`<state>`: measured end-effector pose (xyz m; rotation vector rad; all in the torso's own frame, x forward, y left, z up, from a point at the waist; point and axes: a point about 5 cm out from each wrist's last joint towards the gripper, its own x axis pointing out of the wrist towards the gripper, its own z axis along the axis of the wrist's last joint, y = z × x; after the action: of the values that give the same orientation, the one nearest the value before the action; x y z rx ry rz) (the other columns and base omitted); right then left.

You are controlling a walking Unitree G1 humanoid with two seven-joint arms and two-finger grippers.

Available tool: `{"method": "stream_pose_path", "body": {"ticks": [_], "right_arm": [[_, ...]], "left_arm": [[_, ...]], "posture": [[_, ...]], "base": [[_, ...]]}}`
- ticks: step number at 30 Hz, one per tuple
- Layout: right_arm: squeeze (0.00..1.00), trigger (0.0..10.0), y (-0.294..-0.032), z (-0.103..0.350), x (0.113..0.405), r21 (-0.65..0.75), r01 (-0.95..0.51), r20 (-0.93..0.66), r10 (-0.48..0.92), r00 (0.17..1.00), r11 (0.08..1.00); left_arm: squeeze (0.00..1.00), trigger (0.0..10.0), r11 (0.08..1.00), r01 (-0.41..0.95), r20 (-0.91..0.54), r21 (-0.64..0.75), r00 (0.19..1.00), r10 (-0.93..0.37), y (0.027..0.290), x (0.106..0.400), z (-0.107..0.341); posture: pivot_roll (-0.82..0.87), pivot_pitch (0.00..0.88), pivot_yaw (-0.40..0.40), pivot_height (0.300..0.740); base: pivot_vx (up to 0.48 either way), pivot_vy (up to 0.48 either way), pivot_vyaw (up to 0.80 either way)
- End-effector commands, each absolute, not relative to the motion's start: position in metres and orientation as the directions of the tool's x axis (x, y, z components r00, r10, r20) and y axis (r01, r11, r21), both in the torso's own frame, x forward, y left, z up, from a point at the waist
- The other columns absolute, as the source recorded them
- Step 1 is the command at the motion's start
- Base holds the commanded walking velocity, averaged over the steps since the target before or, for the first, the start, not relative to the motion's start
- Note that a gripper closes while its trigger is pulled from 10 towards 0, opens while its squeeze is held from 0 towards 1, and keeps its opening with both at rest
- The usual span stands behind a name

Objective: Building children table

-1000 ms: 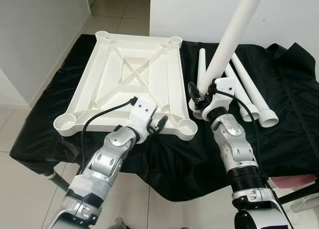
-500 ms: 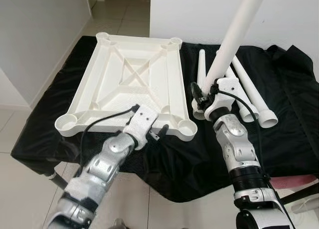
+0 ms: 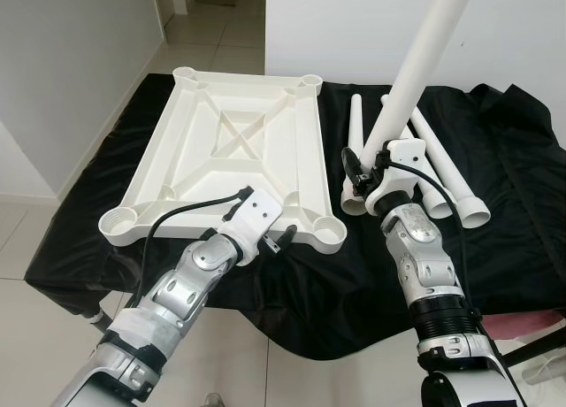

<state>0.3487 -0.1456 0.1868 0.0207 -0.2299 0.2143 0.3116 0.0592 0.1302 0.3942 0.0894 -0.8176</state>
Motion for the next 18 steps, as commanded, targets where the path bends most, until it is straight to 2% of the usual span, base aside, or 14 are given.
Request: {"method": "stream_pose_path", "body": {"ticks": [1,10,13,18], "right_arm": [[0.00,10.0,-0.146,0.190,0.349,-0.010,-0.208,0.245,0.204,0.948,0.978],[0.00,10.0,-0.146,0.188,0.349,-0.006,-0.208,0.243,0.203,0.949,0.978],[0.00,10.0,-0.145,0.187,0.350,-0.003,-0.211,0.237,0.206,0.949,0.977],[0.00,10.0,-0.142,0.184,0.349,-0.020,-0.224,0.224,0.223,0.949,0.974]], "left_arm": [[0.00,10.0,0.270,0.949,-0.394,0.165,0.314,-0.864,0.040,0.288,0.107],[0.00,10.0,0.275,0.947,-0.347,0.167,0.318,-0.882,0.009,0.282,0.107],[0.00,10.0,0.314,0.932,-0.293,0.178,0.355,-0.888,-0.006,0.284,0.116],[0.00,10.0,0.347,0.921,-0.222,0.175,0.381,-0.898,-0.006,0.290,0.131]], "posture": [[0.01,0.000,-0.007,0.740],[0.01,0.000,-0.004,0.740],[0.02,0.002,-0.004,0.740],[0.02,0.002,-0.004,0.740]], "base": [[0.000,0.000,0.00],[0.000,0.000,0.00],[0.000,0.000,0.00],[0.000,0.000,0.00]]}}
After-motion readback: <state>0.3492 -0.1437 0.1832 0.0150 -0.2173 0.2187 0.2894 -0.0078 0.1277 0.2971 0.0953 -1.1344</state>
